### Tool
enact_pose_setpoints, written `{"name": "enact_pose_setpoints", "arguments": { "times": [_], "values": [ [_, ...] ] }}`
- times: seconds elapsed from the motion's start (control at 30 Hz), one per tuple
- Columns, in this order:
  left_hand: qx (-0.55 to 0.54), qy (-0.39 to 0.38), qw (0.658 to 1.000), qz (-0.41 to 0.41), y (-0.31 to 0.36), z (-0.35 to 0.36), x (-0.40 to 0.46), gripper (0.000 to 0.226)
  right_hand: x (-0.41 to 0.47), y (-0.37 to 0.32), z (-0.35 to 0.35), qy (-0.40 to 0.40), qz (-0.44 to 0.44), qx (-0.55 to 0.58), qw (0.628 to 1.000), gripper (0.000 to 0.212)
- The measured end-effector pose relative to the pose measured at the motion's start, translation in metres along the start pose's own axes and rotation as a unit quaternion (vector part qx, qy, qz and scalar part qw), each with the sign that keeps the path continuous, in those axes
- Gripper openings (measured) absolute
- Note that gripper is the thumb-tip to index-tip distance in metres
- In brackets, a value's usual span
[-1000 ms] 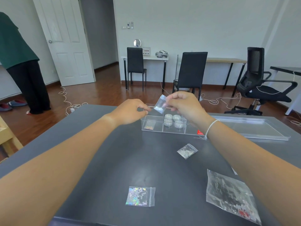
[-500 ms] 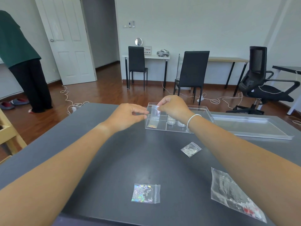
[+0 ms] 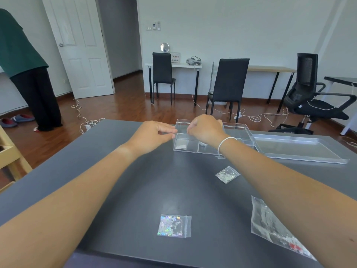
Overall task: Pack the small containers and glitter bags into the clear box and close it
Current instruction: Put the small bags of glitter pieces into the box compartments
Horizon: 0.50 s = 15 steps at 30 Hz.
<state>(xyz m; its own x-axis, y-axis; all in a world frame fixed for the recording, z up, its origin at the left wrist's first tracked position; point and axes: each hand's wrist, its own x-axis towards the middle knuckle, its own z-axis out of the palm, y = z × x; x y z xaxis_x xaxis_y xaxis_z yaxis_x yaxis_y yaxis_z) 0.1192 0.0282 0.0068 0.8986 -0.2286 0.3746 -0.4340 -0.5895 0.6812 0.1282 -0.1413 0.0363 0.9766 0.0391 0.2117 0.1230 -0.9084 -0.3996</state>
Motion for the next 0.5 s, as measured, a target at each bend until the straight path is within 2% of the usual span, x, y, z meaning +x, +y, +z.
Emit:
{"name": "enact_pose_setpoints", "arguments": {
  "times": [0.1, 0.27, 0.4, 0.5],
  "values": [
    [0.007, -0.015, 1.0, -0.001, 0.0, 0.0, -0.003, 0.023, -0.004, 0.004, -0.004, 0.021, -0.015, 0.016, 1.0, 0.031],
    [0.048, -0.022, 0.999, 0.005, 0.004, -0.002, -0.013, 0.031, -0.025, 0.017, -0.019, 0.052, -0.048, 0.115, 0.991, 0.021],
    [0.03, -0.02, 0.999, 0.021, 0.016, -0.005, -0.033, 0.021, -0.052, 0.034, -0.029, 0.059, -0.062, 0.194, 0.977, 0.018],
    [0.0, -0.062, 0.998, 0.017, 0.032, -0.008, -0.052, 0.015, -0.072, 0.052, -0.03, 0.062, -0.059, 0.204, 0.975, 0.014]
  ]
}}
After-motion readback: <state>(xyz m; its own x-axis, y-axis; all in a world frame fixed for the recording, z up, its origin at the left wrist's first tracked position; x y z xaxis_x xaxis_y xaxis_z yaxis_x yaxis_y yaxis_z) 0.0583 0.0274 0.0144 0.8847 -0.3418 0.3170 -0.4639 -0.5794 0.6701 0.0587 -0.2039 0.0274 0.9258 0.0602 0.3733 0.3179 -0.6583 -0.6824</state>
